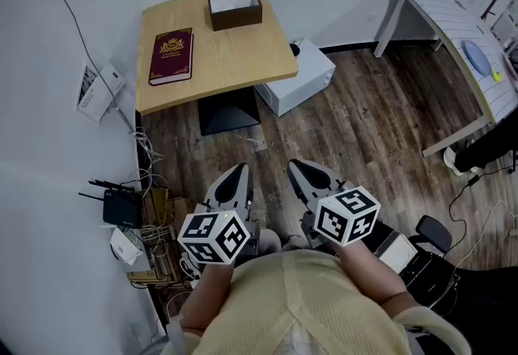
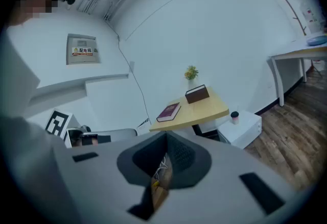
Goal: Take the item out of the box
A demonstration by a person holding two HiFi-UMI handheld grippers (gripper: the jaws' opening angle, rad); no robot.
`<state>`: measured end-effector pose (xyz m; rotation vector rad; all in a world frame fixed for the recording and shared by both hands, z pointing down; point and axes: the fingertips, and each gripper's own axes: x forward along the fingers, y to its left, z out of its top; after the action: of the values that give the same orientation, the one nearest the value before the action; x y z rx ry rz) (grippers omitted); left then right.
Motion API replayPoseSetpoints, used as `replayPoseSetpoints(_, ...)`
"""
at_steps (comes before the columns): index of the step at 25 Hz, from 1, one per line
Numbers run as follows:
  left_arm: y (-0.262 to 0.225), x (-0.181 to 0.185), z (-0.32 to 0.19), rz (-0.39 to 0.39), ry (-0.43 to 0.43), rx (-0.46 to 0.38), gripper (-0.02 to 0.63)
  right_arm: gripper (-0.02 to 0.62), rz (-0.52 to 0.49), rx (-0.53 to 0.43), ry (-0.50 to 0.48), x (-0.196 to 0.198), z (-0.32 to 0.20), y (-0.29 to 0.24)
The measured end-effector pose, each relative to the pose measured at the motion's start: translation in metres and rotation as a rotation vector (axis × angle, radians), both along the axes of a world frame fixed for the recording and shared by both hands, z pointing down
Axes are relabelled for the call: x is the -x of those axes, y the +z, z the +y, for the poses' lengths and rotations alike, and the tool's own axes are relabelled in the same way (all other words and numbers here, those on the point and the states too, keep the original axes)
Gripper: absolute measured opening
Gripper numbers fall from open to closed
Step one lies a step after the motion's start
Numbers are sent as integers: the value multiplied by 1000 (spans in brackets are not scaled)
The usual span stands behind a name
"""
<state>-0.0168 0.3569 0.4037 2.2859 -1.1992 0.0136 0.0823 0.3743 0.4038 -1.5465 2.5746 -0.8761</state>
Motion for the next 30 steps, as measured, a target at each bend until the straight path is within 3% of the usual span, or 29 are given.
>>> replayPoseSetpoints(10, 11, 8, -30, -7, 23, 35, 23, 31, -51, 25, 21, 11, -28, 6)
replayPoseSetpoints(22, 25, 27, -85, -15, 60, 76, 23, 31, -23, 50, 43, 25, -86, 18)
replayPoseSetpoints(30, 31, 40, -122, -48, 107, 60, 23, 31, 0, 50, 42, 47, -126, 20)
